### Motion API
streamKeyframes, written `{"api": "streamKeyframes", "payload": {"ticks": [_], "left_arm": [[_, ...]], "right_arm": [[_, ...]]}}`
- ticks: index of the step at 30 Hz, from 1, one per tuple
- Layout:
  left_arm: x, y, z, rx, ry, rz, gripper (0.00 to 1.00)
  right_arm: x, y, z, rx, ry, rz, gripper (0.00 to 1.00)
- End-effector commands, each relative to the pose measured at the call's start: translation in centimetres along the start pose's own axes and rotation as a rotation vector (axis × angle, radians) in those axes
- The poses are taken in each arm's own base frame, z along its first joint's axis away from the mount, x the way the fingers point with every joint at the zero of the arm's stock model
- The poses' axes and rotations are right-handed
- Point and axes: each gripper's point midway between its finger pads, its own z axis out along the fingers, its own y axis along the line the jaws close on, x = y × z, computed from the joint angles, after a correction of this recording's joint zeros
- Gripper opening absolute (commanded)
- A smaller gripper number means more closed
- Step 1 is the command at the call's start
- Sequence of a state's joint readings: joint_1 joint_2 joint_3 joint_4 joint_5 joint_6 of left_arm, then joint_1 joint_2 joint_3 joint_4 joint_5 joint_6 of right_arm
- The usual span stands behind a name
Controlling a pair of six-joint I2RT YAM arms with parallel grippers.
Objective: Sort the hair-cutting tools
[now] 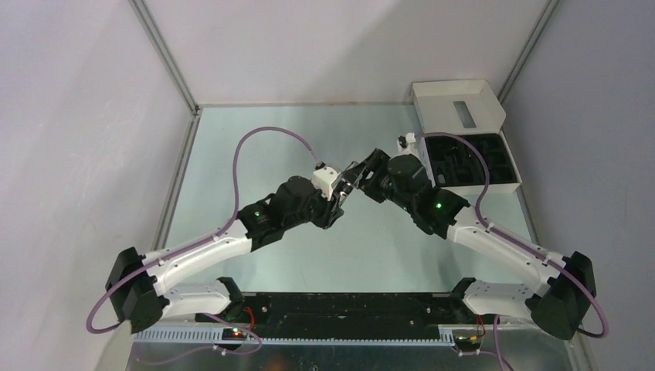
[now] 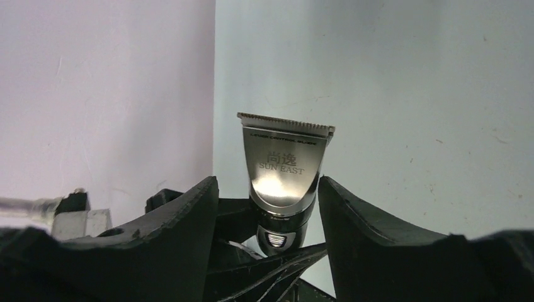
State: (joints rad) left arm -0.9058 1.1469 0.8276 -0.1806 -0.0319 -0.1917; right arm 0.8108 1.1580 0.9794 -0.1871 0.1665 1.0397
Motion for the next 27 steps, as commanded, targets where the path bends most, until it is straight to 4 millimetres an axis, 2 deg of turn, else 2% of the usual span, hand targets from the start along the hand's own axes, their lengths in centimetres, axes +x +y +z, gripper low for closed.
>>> {"api": "streamKeyframes", "payload": {"ticks": [1,9,13,16,18,19,20,21,22,23,27], "left_arm": [[-5.0,-0.2,-0.8,-0.029,-0.14,0.041,0.0],[-4.7,-0.5,-0.6,-0.025,-0.131,0.055,0.0],[-4.5,-0.4,-0.4,-0.032,-0.12,0.064,0.0],[-4.5,-0.3,-0.5,-0.039,-0.121,0.062,0.02],[-4.7,0.1,-0.7,-0.063,-0.127,0.057,0.1],[-4.9,0.1,-0.9,-0.068,-0.134,0.051,0.22],[-5.0,0.4,-1.1,-0.085,-0.137,0.044,0.29],[-5.5,0.4,-1.5,-0.088,-0.152,0.04,0.47],[-5.6,0.6,-1.8,-0.098,-0.157,0.036,0.55],[-6.0,0.6,-2.3,-0.1,-0.173,0.032,0.69],[-7.4,0.9,-4.6,-0.106,-0.21,0.001,0.92]], "right_arm": [[-1.1,0.6,0.3,0.035,-0.042,0.036,0.6],[-0.6,-0.5,1.0,0.082,-0.036,0.04,0.49],[-0.5,-0.3,1.2,0.072,-0.033,0.032,0.39],[-0.3,-0.2,1.3,0.061,-0.021,0.01,0.26],[-0.6,0.2,1.3,0.037,-0.022,-0.019,0.16],[-0.5,0.5,1.2,0.014,-0.005,-0.053,0.09],[-0.9,0.6,1.3,0.001,-0.009,-0.063,0.06],[-0.9,0.7,1.1,-0.015,0.008,-0.087,0.02],[-1.4,0.5,1.1,-0.013,0.002,-0.092,0.0],[-1.5,0.5,0.9,-0.025,0.013,-0.111,0.0],[-3.3,0.3,0.8,-0.062,0.011,-0.159,0.0]]}}
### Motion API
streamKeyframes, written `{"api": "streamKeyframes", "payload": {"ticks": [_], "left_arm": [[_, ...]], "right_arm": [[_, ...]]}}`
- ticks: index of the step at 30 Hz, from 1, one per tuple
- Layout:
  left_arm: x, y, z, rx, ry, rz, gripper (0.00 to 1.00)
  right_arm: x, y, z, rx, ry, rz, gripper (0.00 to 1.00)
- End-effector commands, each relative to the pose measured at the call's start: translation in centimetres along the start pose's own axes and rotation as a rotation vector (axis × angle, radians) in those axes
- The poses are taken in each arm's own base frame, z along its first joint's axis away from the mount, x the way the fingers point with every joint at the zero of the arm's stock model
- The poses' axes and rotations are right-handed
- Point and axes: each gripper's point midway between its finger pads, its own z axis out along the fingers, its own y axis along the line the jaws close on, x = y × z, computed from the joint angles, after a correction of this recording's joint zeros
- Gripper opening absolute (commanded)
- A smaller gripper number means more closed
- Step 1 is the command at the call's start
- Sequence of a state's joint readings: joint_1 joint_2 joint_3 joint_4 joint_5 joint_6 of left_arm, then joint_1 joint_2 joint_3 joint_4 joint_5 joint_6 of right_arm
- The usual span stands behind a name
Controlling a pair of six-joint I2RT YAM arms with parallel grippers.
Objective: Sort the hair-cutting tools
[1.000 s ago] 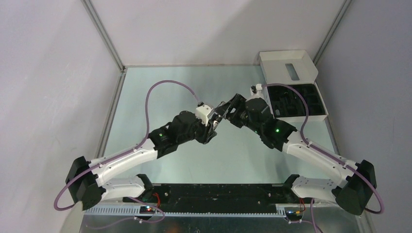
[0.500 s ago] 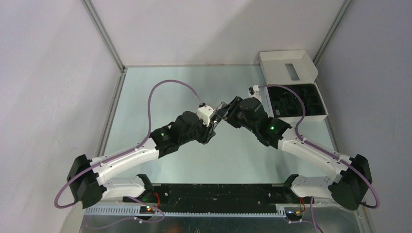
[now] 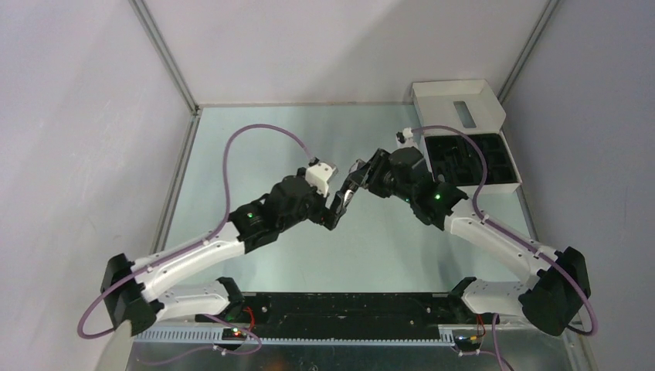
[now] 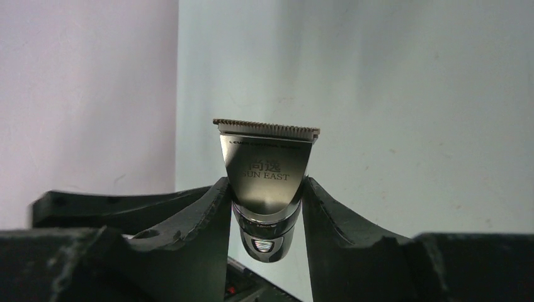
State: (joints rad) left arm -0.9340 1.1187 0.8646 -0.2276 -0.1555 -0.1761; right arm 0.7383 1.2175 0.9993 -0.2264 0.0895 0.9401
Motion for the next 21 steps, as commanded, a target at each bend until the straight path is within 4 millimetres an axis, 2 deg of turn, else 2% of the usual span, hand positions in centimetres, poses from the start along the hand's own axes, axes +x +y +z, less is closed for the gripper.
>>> {"api": "streamKeyframes", "payload": {"ticks": [1,4,6,9,10,11,14,16,17,18,19,20,21], "left_arm": [[-6.1,1.0,-4.2,-0.027,-0.171,-0.046,0.94],[-7.4,2.8,-6.9,-0.051,-0.213,-0.091,0.99],[-7.3,4.9,-8.7,-0.095,-0.234,-0.136,1.0],[-6.2,9.2,-11.1,-0.22,-0.236,-0.192,1.0],[-5.8,10.1,-11.5,-0.251,-0.232,-0.203,1.0],[-5.0,11.9,-12.3,-0.318,-0.221,-0.225,1.0],[-3.4,15.8,-14.2,-0.521,-0.201,-0.23,1.0],[-3.3,17.3,-16.1,-0.612,-0.25,-0.244,1.0],[-2.6,17.8,-16.3,-0.638,-0.254,-0.25,1.0],[-3.1,18.6,-17.4,-0.689,-0.311,-0.261,1.0],[-2.3,19.0,-17.2,-0.715,-0.311,-0.265,1.0],[-2.7,19.7,-18.0,-0.761,-0.36,-0.273,1.0],[-2.1,20.1,-17.9,-0.783,-0.357,-0.276,1.0]], "right_arm": [[-4.0,2.2,-1.0,-0.123,-0.061,-0.081,0.0],[-5.9,0.8,-1.4,-0.112,-0.084,-0.142,0.0],[-7.8,-1.3,-1.8,-0.062,-0.116,-0.187,0.0],[-11.6,-4.9,-3.0,0.03,-0.168,-0.244,0.0],[-12.8,-5.4,-3.5,0.046,-0.186,-0.297,0.0],[-14.3,-7.1,-4.1,0.102,-0.205,-0.336,0.0],[-19.0,-10.2,-5.9,0.241,-0.287,-0.414,0.0],[-21.6,-12.1,-6.7,0.327,-0.327,-0.488,0.0],[-22.4,-13.2,-6.7,0.366,-0.318,-0.542,0.0],[-24.1,-13.7,-7.6,0.401,-0.343,-0.559,0.0],[-24.7,-14.7,-7.2,0.43,-0.32,-0.6,0.0],[-26.6,-15.1,-8.4,0.462,-0.347,-0.614,0.0],[-27.8,-15.5,-8.5,0.484,-0.341,-0.668,0.0]]}}
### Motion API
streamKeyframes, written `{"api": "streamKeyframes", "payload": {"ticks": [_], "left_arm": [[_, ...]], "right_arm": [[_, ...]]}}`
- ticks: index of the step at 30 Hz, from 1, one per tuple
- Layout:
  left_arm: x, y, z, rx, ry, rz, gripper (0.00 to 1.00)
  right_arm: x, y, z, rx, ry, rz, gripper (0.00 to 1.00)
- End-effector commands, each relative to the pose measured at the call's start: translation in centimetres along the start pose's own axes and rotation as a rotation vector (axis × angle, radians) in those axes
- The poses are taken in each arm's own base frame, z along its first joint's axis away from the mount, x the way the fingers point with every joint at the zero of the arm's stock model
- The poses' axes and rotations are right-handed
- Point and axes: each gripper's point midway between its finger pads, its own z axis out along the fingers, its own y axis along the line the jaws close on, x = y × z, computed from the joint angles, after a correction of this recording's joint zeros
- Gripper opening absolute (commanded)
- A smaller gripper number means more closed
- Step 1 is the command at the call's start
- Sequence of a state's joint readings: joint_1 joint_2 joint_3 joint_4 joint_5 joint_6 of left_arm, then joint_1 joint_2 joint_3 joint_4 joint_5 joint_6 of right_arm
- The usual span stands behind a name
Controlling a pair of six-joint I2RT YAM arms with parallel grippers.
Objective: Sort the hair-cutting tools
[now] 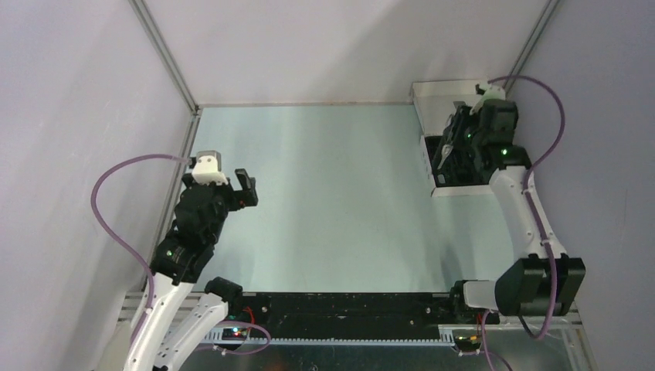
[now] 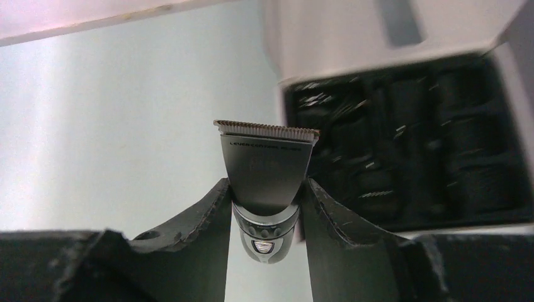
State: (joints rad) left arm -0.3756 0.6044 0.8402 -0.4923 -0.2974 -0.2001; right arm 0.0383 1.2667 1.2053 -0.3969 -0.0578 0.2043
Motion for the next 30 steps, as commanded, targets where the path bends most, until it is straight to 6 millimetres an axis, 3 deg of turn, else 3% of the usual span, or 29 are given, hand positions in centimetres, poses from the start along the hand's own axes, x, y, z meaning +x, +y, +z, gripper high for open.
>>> {"api": "streamKeyframes", "payload": {"ticks": [1,6,10,13,20,30], "left_arm": [[-0.6,3.8,-0.1,-0.19,-0.103,-0.009,1.0],[-0.9,6.2,-0.2,-0.323,-0.136,0.021,1.0],[-0.9,6.0,0.5,-0.323,-0.154,0.016,1.0],[-0.3,6.3,1.0,-0.331,-0.138,0.04,1.0],[0.6,6.7,1.5,-0.348,-0.11,0.085,1.0],[1.2,7.1,2.0,-0.369,-0.087,0.097,1.0]], "right_arm": [[-6.5,-4.3,0.4,0.096,-0.11,-0.261,0.0],[-8.9,-8.5,3.2,0.18,-0.104,-0.438,0.0],[-8.9,-11.1,5.4,0.211,-0.023,-0.484,0.0],[-7.6,-12.4,7.4,0.211,0.067,-0.553,0.0],[-5.7,-15.1,9.5,0.229,0.175,-0.581,0.0],[0.2,-18.6,12.4,0.236,0.341,-0.474,0.0]]}}
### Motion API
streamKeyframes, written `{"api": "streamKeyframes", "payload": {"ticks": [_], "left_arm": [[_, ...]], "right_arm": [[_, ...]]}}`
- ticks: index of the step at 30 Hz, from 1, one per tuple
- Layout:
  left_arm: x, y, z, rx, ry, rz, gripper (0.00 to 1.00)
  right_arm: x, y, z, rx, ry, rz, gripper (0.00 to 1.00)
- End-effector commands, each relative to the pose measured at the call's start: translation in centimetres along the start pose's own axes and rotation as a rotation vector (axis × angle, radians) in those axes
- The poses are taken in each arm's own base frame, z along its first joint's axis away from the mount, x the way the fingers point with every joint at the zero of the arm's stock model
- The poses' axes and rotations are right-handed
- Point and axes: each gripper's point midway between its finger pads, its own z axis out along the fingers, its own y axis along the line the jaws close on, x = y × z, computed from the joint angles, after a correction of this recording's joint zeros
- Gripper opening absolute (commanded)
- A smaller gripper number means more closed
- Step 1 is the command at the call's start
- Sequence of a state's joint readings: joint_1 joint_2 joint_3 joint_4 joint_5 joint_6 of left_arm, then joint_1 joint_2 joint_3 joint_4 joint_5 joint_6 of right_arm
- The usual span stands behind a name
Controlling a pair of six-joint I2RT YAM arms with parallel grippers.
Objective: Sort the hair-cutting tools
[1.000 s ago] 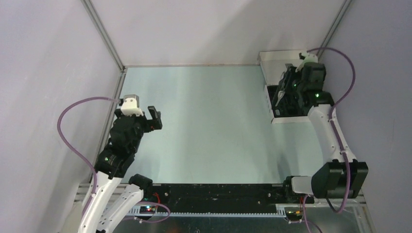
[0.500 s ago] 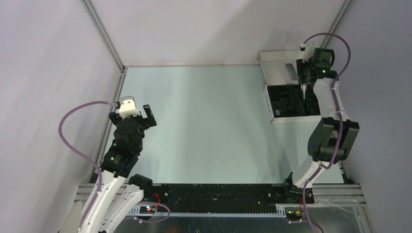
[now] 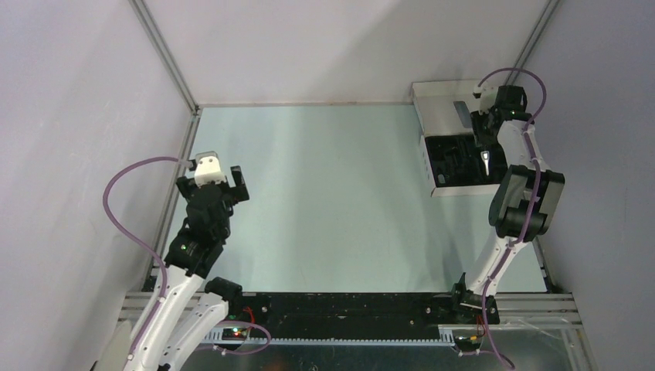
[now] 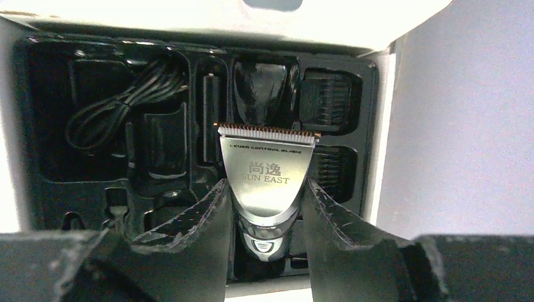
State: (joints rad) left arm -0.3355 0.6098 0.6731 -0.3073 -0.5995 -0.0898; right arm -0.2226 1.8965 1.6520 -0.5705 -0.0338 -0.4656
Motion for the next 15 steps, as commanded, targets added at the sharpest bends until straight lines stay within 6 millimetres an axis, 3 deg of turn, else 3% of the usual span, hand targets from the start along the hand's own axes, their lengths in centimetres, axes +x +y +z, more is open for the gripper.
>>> {"api": "streamKeyframes", "payload": {"ticks": [1,15], "left_arm": [[-0.6,0.6,0.4,-0.034,-0.027,0.0,1.0],[0.0,0.7,1.0,-0.048,0.002,0.016,1.0]], "right_arm": [[-1.0,-1.5,0.7,0.031,-0.01,0.027,0.0],[2.2,-1.3,5.0,0.006,0.114,0.037,0.0]]}}
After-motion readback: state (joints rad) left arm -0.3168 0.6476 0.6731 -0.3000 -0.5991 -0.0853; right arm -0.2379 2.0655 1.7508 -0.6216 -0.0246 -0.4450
